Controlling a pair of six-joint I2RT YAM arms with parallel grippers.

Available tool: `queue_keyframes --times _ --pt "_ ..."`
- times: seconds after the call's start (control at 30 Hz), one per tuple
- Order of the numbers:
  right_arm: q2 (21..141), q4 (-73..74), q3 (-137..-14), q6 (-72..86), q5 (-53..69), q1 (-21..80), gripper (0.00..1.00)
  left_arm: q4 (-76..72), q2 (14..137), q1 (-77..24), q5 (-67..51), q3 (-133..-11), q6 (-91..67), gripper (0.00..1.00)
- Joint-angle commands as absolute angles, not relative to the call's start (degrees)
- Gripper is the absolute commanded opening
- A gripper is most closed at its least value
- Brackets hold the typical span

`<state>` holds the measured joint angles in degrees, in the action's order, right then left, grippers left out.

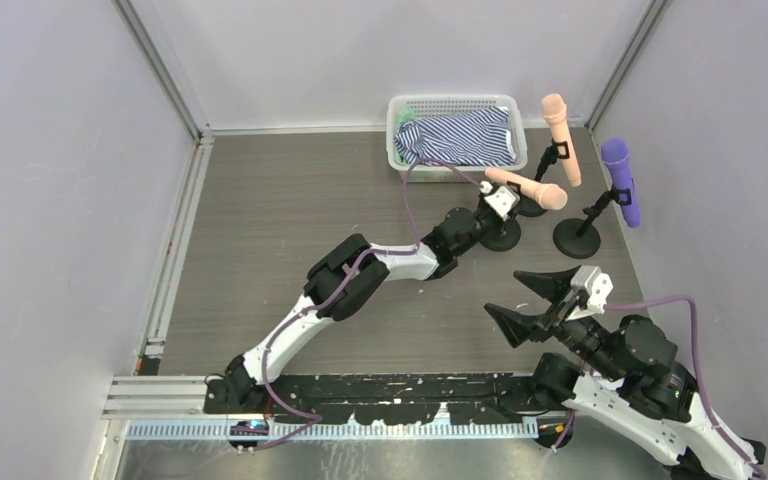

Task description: Attach the microphones to the stand

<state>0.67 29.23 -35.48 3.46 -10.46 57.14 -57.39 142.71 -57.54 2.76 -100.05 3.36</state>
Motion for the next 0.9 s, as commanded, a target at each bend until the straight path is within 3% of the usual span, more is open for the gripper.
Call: queue_keyframes --times 0.0,0.2,0.4,0.7,0.77,0.87 --pt "0.8 29.4 -37.8 2.3 -10.7 57.5 0.89 -53.7 144.1 -57.3 -2.8 -109.9 3.9 0.0" --pt "0.7 29.2 -37.4 2.5 -11.5 57.5 0.9 -52.3 144.4 -57.4 -3.2 -109.1 1.0 0.02" --pt "0.7 28.8 -36.9 3.6 -12.4 57.6 0.9 -54.8 140.6 -57.5 -1.1 -100.9 0.4 0.42" --pt "0.9 29.2 -39.0 3.7 -16.4 57.6 0.9 -57.6 132.1 -57.5 -0.4 -87.8 -2.3 0.87" --pt "1.3 30.3 -40.1 3.6 -17.9 57.5 0.9 -58.5 128.6 -57.6 1.2 -83.3 -2.9 0.97" --pt "2.5 32.5 -42.0 3.9 -21.4 57.5 0.9 -59.8 123.6 -58.1 3.8 -75.4 -3.8 1.0"
